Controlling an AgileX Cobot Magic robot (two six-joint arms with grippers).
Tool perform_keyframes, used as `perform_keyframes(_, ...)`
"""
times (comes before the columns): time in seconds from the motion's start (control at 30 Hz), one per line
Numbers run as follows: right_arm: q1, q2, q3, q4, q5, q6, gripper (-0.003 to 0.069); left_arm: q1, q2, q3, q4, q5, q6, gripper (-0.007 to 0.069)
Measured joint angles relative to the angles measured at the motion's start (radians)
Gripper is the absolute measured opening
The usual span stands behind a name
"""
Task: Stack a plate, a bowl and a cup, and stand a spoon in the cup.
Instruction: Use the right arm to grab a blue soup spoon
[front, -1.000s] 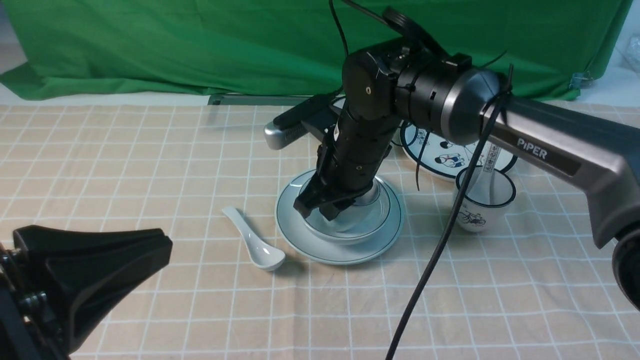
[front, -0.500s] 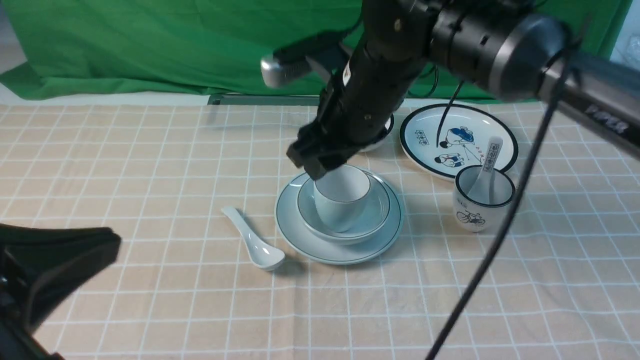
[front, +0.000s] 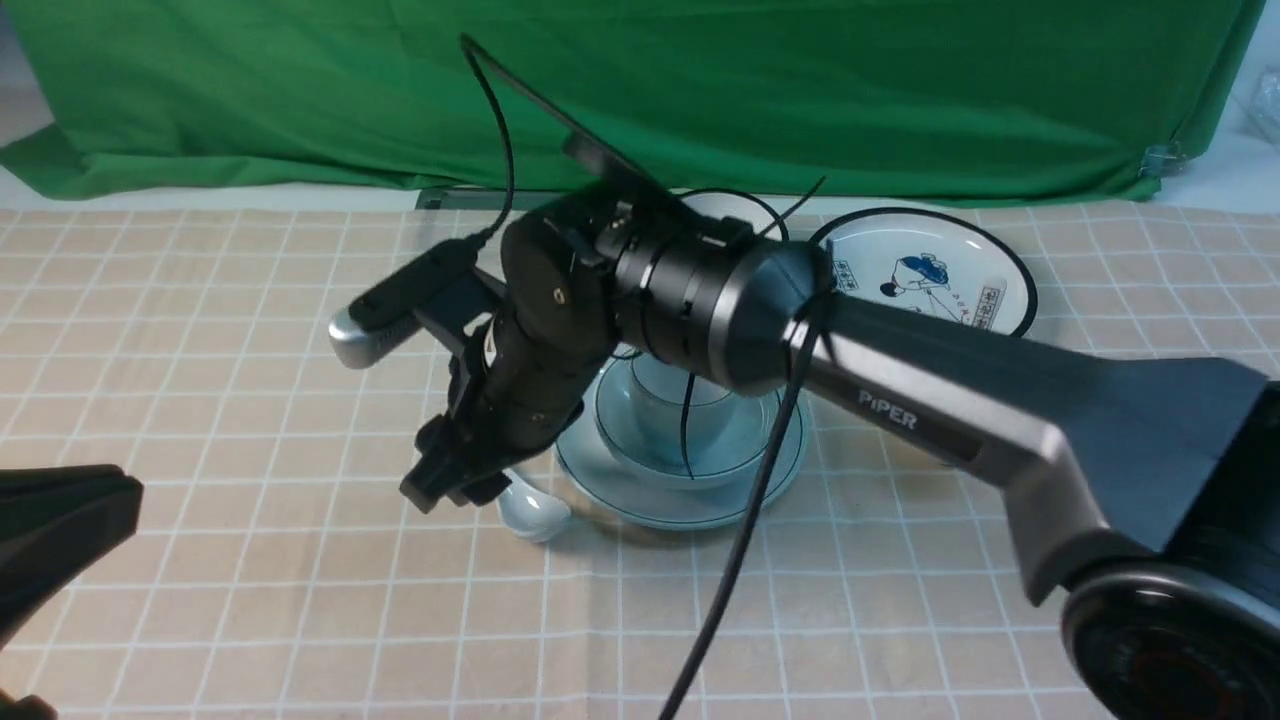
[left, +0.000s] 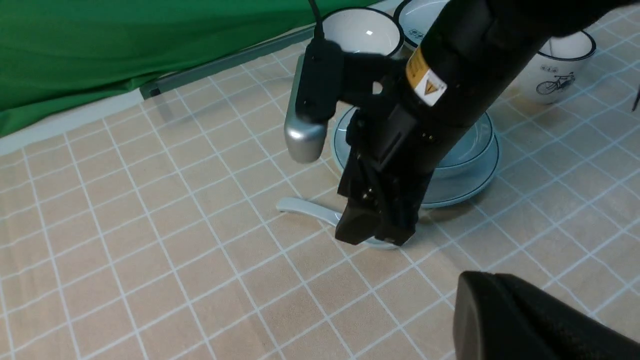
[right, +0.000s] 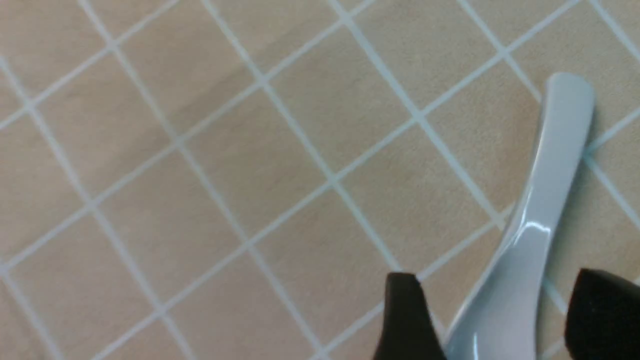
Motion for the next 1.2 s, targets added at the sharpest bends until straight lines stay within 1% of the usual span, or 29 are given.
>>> perform_keyframes(0.23, -0.027, 0.069, -0.064, -0.003, -0.09, 0.022, 0.045, 0.0, 0.0, 0.0, -0.018, -0.001, 0.009, 0.0001)
perform_keyframes(0.5, -0.028, 0.11, -0.071, -0.003, -0.099, 0.023, 0.0449, 0.0, 0.0, 0.0, -0.02, -0.001, 0.012, 0.0001)
perform_keyframes(0.57, -0.028, 0.119, -0.071, -0.003, -0.099, 0.019, 0.0425, 0.0, 0.0, 0.0, -0.02, -0.001, 0.012, 0.0001)
perform_keyframes(0.63, -0.028, 0.121, -0.071, -0.004, -0.099, 0.019, 0.0369, 0.0, 0.0, 0.0, -0.02, -0.001, 0.012, 0.0001)
perform_keyframes(0.67, -0.028, 0.121, -0.071, -0.004, -0.099, 0.019, 0.0363, 0.0, 0.0, 0.0, -0.02, -0.001, 0.012, 0.0001)
perform_keyframes(0.7, -0.028, 0.121, -0.071, -0.004, -0.099, 0.019, 0.0316, 0.0, 0.0, 0.0, -0.02, -0.001, 0.012, 0.0001)
perform_keyframes(0.77, -0.028, 0.121, -0.071, -0.004, -0.099, 0.018, 0.0269, 0.0, 0.0, 0.0, -0.02, -0.001, 0.012, 0.0001)
perform_keyframes(0.8, -0.028, 0.121, -0.071, -0.004, -0.099, 0.018, 0.0227, 0.0, 0.0, 0.0, -0.02, -0.001, 0.012, 0.0001)
perform_keyframes(0.87, -0.028, 0.121, -0.071, -0.003, -0.099, 0.02, 0.0186, 0.0, 0.0, 0.0, -0.02, -0.001, 0.012, 0.0001)
perform_keyframes(1.07, -0.028, 0.102, -0.074, -0.001, -0.093, 0.022, 0.0181, 0.0, 0.0, 0.0, -0.021, -0.001, 0.012, 0.0001)
perform_keyframes(1.2, -0.028, 0.014, -0.079, -0.001, -0.048, 0.018, 0.0181, 0.0, 0.0, 0.0, -0.021, -0.001, 0.012, 0.0001)
